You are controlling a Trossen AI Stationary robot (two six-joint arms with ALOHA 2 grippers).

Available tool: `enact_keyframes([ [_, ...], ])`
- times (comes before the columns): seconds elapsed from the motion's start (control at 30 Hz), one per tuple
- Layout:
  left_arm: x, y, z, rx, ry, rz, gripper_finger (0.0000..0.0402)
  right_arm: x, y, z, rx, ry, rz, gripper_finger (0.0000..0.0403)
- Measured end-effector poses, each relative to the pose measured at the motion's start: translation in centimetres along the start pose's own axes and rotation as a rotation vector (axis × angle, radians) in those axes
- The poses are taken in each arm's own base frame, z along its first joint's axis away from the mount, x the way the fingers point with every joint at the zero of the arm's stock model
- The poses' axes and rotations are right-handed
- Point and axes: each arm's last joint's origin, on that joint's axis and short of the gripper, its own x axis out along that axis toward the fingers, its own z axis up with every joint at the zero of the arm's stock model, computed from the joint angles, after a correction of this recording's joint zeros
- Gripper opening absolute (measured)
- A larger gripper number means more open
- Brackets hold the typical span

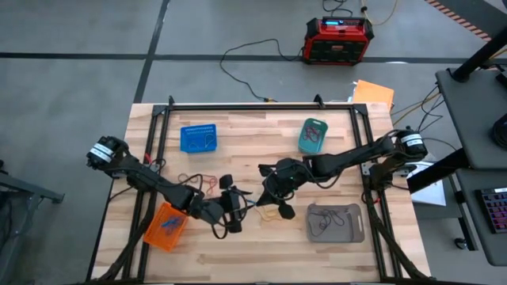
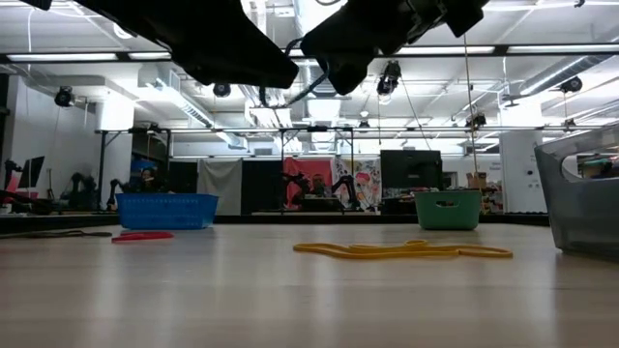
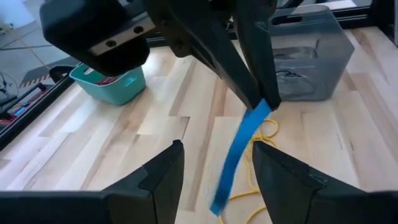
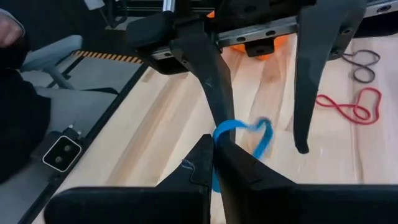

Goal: Sort rubber bands into baskets
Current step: Put the blue rubber band into the orange bin

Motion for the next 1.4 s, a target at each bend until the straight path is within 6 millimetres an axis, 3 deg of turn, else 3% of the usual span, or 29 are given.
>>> enact_keyframes([
  [0.27,0.1,0.0,0.0,0.019,0.004,-0.017,0.0149,-0.1,-0.2,0.1,-0.031,-0.007,-0.013,0.0009],
  [0.47,0.0,0.2,-0.4,0.059,0.049,-0.017,0.0028,-0.2,-0.7,0.1,-0.026,-0.009,-0.029,0.0009],
  [0.53,-0.2,0.2,-0.4,0.053,0.056,-0.028,0.001,-0.3,-0.9,0.1,-0.023,-0.01,-0.034,0.0009],
  [0.7,-0.5,0.3,0.0,0.034,0.053,-0.061,0.0002,-0.4,-1.1,0.1,0.027,-0.018,-0.045,0.0028],
  [1.0,-2.1,1.3,0.8,0.014,0.086,-0.085,0.0,-0.6,-1.3,-0.1,0.057,0.005,-0.068,0.0149],
  [1.23,-5.0,2.8,0.5,-0.123,0.29,-0.17,0.0,-1.1,-1.7,-0.6,0.099,0.068,-0.083,0.0205],
  [1.4,-8.0,4.4,-0.4,-0.356,0.594,-0.262,0.0,-1.1,-2.0,-0.8,0.109,0.083,-0.088,0.0215],
])
